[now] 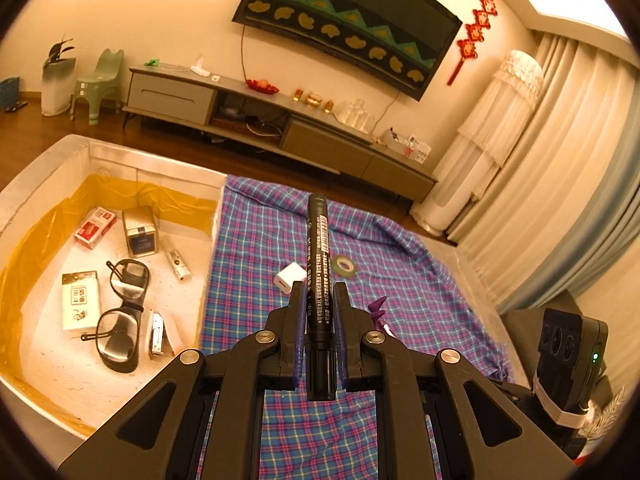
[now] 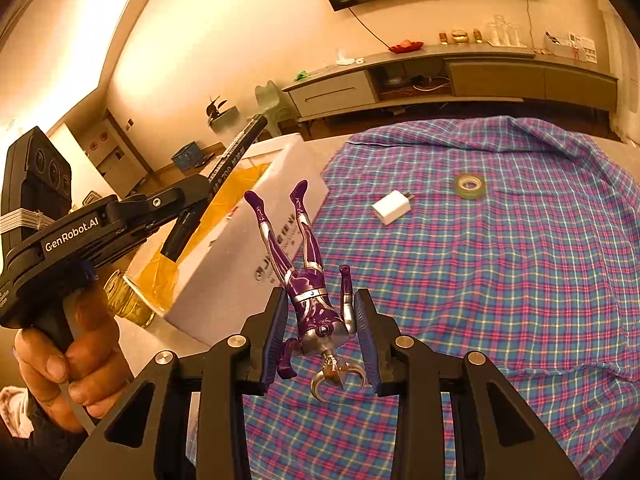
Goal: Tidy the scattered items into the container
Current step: 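Carry the marker and purple figure over the white box with both tools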
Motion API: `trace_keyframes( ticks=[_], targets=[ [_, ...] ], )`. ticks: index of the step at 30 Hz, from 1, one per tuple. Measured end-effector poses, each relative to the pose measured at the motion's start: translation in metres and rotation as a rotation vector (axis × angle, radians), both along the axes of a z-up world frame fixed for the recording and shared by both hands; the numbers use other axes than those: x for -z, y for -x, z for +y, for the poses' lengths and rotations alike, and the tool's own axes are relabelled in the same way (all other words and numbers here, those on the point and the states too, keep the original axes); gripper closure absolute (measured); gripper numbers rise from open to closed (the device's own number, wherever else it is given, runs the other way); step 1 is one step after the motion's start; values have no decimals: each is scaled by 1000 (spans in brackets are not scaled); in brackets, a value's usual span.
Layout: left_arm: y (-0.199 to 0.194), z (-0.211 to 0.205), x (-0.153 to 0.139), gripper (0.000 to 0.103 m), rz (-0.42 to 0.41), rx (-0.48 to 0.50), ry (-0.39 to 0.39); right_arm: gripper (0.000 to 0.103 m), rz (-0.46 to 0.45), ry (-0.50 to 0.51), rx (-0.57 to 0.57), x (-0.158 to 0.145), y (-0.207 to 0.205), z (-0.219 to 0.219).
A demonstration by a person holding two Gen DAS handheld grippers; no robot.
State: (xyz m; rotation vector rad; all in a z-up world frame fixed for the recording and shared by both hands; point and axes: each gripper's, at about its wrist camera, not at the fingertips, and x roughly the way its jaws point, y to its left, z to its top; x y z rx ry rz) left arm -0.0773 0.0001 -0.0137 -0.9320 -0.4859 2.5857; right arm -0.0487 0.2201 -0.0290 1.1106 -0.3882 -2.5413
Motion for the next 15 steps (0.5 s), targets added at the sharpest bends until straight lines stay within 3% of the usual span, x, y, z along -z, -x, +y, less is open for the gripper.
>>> trace_keyframes(
  ticks=[15],
  targets=[
    [-16,-38,-20,90,49,-44,-74,67,44,-33,-42,-29,-3,-45]
  ],
)
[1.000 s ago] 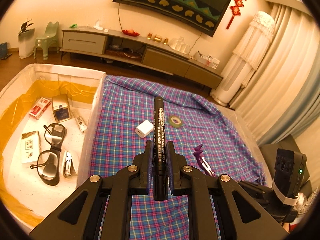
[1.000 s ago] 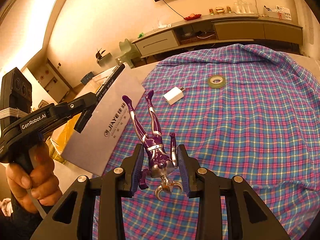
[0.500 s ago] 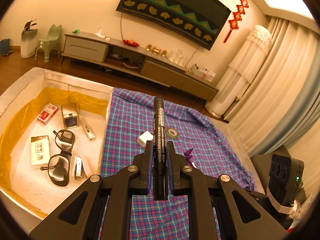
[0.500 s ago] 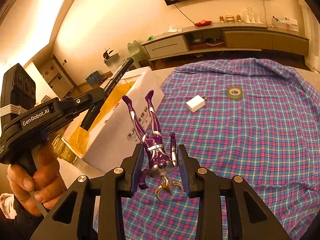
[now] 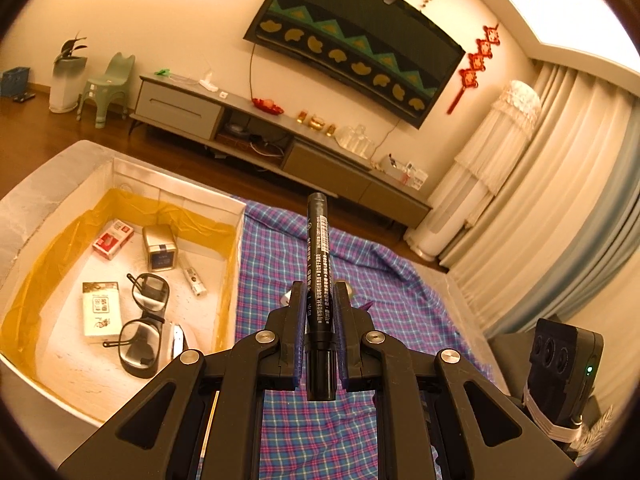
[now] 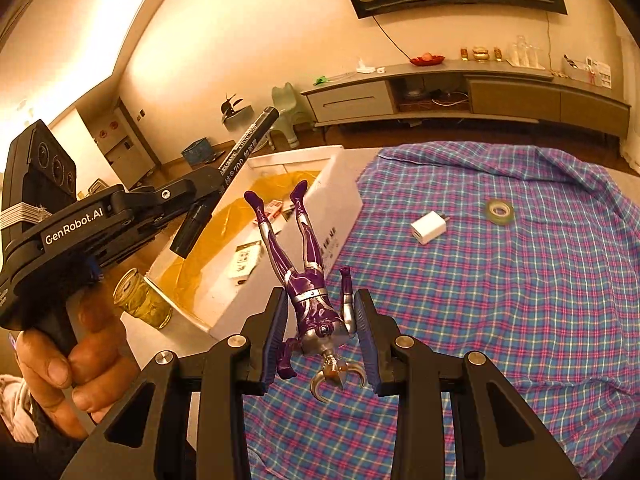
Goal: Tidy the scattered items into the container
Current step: 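Carry the marker and purple figure over the white box with both tools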
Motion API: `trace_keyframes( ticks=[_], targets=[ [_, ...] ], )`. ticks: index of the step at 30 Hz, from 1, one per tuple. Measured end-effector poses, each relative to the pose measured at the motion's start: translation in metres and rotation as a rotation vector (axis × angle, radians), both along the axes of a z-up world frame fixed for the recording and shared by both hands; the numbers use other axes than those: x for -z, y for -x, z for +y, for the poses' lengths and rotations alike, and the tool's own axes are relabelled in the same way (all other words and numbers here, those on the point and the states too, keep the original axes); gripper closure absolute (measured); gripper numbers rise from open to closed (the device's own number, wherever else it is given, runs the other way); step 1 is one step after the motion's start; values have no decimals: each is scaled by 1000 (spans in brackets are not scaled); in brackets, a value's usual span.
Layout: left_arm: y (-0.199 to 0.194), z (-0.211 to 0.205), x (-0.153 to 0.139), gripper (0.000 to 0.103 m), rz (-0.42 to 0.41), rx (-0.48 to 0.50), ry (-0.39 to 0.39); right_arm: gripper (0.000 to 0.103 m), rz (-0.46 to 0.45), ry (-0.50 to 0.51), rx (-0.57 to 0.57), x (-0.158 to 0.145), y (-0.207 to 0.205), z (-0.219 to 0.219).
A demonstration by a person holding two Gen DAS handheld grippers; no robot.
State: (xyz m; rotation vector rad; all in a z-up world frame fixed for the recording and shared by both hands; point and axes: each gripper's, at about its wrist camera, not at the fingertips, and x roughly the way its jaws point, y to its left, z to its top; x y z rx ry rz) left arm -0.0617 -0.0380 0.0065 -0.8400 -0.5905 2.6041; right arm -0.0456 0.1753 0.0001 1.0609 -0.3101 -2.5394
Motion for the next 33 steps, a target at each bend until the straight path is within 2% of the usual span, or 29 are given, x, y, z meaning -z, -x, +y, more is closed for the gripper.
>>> trace_keyframes(
  ticks=[14,33],
  targets=[
    [-11,-45,-9,90,23,-63,-57,67,25,5,-39,-17,9,-42],
    [-13,-119,-1,90,19,-189,-125,67,20,64,-96,-23,38,-88]
  ],
)
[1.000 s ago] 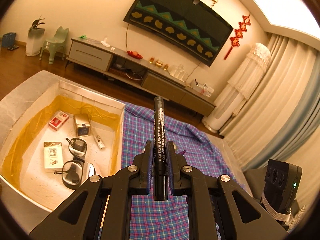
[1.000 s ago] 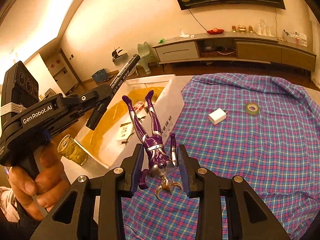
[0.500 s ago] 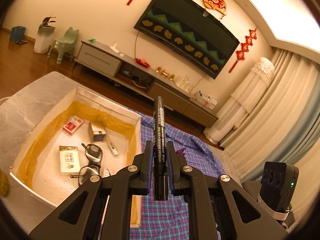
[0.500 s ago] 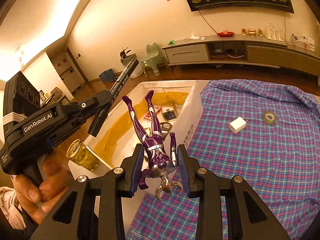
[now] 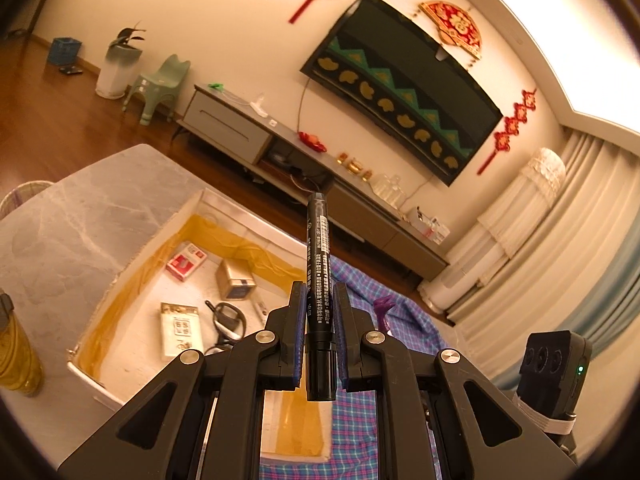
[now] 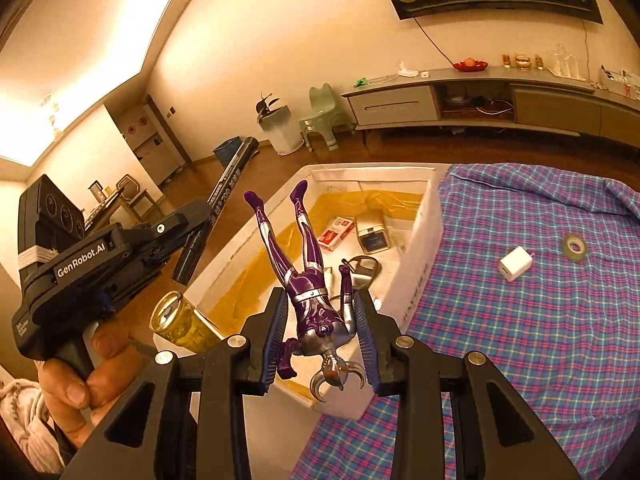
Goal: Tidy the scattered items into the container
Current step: 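Carry the marker and purple figure over the white box with both tools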
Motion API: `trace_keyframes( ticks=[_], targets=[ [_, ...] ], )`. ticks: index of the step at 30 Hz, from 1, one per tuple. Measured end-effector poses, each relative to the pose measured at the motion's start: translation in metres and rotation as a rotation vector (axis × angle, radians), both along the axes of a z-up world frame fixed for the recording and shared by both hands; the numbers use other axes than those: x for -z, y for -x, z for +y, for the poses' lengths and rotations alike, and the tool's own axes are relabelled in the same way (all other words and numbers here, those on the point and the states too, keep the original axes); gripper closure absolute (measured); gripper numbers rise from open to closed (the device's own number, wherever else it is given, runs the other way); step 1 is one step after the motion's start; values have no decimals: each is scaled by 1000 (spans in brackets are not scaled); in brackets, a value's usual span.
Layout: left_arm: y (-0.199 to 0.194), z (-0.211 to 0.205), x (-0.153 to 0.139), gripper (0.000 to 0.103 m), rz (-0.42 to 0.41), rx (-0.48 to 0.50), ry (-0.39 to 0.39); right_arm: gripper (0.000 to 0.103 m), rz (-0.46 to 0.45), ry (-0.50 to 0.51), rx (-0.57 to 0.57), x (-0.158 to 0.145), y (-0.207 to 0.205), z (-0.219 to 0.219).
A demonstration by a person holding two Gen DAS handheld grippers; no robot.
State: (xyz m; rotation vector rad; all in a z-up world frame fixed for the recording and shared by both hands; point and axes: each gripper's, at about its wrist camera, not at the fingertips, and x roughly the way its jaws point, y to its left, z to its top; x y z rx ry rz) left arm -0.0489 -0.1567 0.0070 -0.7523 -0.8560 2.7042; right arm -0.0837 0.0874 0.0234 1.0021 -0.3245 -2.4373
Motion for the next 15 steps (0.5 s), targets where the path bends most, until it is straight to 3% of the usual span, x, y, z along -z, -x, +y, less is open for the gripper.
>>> trace_keyframes(
  ticks=[15],
  targets=[
    [14,-26,17,90,-59,-64,-8,67,-43,42,-26,2,41,-17]
  ],
)
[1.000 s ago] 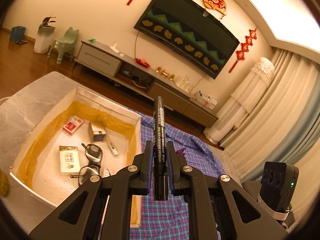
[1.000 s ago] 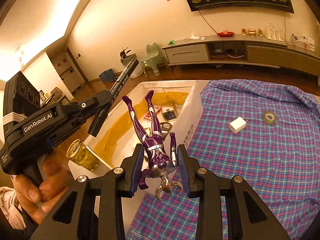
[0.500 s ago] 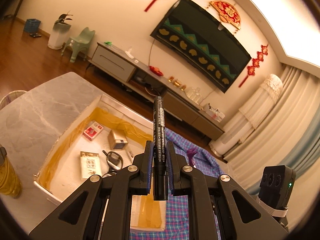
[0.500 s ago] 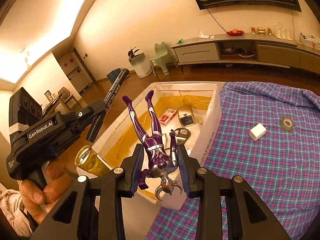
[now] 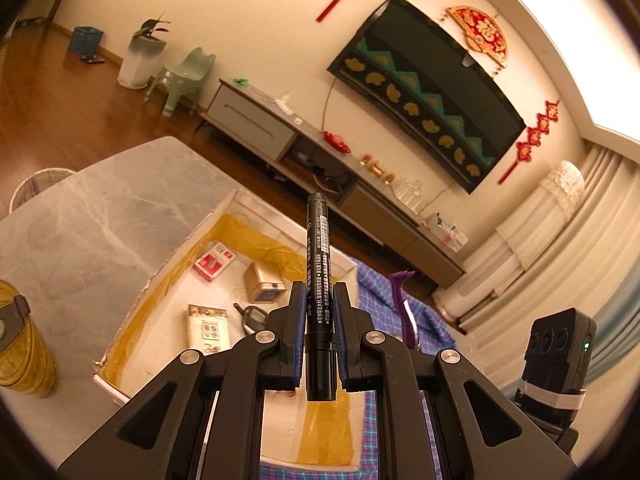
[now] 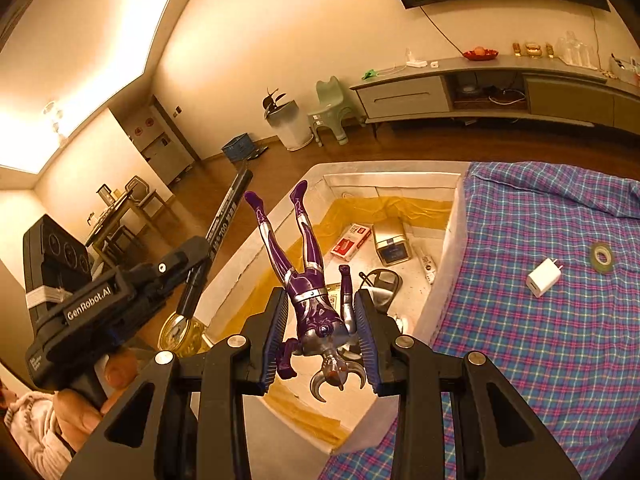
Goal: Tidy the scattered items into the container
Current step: 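Carry the marker and purple figure over the white box with both tools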
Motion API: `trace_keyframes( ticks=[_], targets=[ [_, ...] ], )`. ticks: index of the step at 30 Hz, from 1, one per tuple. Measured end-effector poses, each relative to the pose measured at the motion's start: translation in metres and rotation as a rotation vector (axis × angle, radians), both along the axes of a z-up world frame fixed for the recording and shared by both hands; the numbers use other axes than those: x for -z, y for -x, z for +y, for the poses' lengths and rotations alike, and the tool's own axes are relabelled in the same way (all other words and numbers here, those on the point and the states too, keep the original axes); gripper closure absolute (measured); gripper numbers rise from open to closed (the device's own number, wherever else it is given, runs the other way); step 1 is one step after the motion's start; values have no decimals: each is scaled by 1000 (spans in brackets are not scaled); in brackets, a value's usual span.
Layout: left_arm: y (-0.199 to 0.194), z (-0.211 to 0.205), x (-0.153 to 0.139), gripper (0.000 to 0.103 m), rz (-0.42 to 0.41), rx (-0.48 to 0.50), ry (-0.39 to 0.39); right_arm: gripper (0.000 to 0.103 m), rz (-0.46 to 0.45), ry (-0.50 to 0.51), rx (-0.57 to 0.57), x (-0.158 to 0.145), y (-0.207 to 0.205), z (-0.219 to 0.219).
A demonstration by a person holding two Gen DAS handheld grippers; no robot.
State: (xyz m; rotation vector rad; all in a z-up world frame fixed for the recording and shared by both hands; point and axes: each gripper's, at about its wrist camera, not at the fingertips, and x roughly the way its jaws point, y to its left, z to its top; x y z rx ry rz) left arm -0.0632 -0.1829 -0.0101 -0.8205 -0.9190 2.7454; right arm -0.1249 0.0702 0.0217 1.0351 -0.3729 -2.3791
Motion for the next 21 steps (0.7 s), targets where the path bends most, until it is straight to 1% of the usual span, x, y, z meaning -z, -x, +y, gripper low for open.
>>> trace_keyframes(
  ticks=[4,9,13,21],
  targets=[
    [5,-7,6,90,-26,-8,6,67,-16,4,-8,4,10,-4],
    [13,-16,14,90,-57,2,36,67,-23,-2,-19,7,21,-10],
    [20,-18,22,90,-91,-4,98,67,-32,-10,-25,10,31,-13],
    [31,-10,34,90,-142,25,280,67,-84,-23,-36,24,57,-19]
  ],
)
